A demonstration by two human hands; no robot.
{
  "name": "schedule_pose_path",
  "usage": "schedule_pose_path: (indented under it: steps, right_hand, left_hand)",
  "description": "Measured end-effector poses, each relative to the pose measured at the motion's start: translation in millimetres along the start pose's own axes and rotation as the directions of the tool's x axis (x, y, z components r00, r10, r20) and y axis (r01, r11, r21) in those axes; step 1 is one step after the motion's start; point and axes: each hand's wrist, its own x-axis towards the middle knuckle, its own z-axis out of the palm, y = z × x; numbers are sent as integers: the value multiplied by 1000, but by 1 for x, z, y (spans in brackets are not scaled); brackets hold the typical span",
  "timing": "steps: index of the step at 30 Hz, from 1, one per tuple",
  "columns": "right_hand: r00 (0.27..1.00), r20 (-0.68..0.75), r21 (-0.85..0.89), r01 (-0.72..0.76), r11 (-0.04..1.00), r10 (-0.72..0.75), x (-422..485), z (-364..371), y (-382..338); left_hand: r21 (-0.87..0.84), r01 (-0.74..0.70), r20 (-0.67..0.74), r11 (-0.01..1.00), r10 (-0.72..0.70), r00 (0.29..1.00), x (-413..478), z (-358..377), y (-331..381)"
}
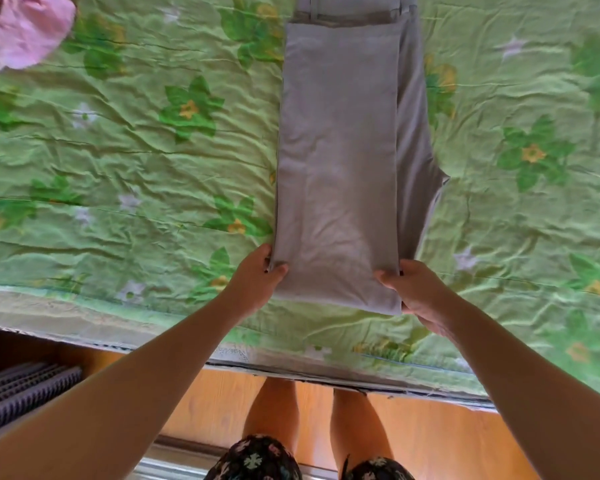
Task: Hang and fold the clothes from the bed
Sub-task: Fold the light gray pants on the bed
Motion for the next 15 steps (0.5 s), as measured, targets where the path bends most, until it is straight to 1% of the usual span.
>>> schedule_pose_path:
  steps: [3, 5, 7, 8, 10, 12, 13, 15]
  right_hand:
    - [999, 24, -9, -34, 999, 35, -10, 5, 16]
    - [996, 40, -22, -82, 996, 83, -17, 9, 27]
    - [991, 54, -16, -121, 993, 121, -21, 10, 28]
    - [989, 61, 1, -136, 991, 136, -20, 10, 22]
    - [993, 52, 63, -113, 992, 110, -12, 7, 0]
    - [1000, 1, 167, -30, 985, 30, 8, -1, -38]
    - [1000, -25, 213, 23, 977, -18, 22, -5, -61]
    - [989, -89, 234, 140, 962, -122, 48, -11, -104]
  left_hand:
    - [65, 33, 75, 997, -38, 996, -7, -2, -13]
    - [73, 61, 139, 995, -70, 988, -15, -4, -19]
    - [56, 64, 145, 996, -71, 987, -18, -5, -19]
    - [52, 45, 116, 998, -51, 992, -16, -6, -14]
    - [-9, 8, -14, 1000, -8, 1000, -3, -11, 5]
    - [-165, -50, -163, 985, 23, 986, 22, -19, 33]
    - [-216, -94, -222, 972, 45, 974, 38, -23, 50]
    - [-208, -188, -311, 960, 118, 943, 68, -31, 84]
